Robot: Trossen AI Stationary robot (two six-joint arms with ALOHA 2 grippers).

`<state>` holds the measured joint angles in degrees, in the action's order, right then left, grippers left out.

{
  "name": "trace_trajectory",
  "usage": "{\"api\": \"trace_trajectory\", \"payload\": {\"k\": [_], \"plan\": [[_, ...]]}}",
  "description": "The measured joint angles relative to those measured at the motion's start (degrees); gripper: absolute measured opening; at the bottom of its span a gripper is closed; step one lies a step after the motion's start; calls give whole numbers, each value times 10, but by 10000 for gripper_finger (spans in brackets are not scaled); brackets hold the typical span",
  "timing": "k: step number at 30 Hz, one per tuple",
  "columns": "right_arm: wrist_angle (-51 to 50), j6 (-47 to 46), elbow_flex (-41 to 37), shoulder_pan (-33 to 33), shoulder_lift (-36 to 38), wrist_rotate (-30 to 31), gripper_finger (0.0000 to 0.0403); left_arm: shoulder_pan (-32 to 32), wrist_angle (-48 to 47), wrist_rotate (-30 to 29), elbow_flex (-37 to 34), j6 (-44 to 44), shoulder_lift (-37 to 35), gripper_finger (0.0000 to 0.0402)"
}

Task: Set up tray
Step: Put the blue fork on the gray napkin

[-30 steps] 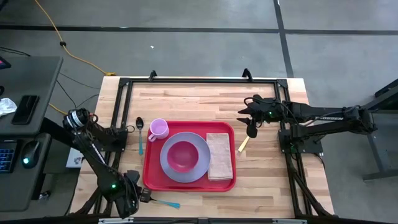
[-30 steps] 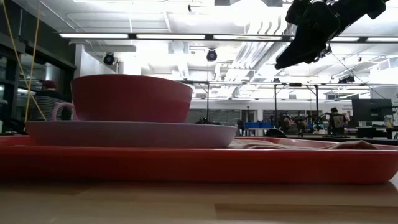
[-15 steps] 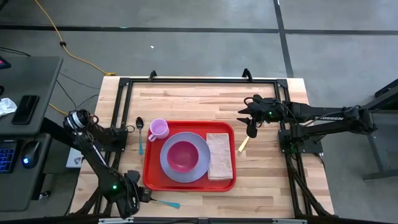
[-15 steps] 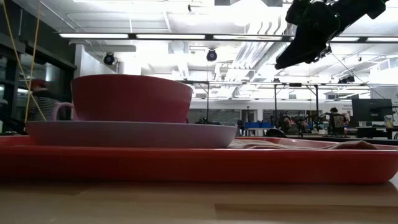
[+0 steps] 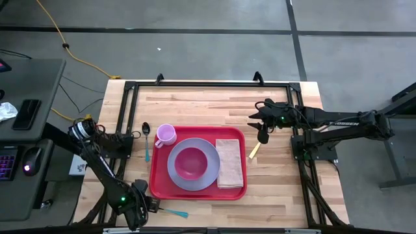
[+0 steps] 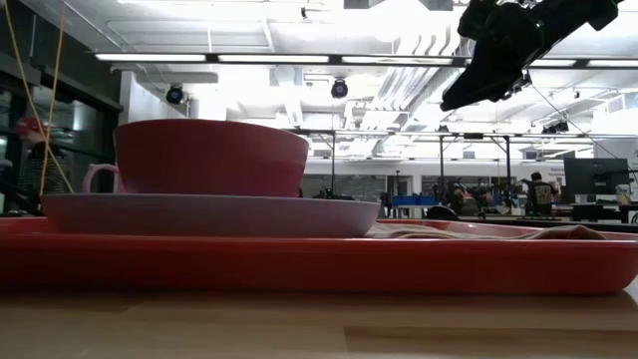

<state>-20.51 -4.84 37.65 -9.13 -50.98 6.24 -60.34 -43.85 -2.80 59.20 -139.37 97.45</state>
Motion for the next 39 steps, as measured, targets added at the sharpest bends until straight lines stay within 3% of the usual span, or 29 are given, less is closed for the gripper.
{"api": "trace_trajectory", "payload": {"k": [13,39], "plan": [[1,-5,0,0,0,0,136,0,-2,-8,0,2,0,159],[3,-7,0,0,0,0,136,0,28,0,-1,0,17,154]]}}
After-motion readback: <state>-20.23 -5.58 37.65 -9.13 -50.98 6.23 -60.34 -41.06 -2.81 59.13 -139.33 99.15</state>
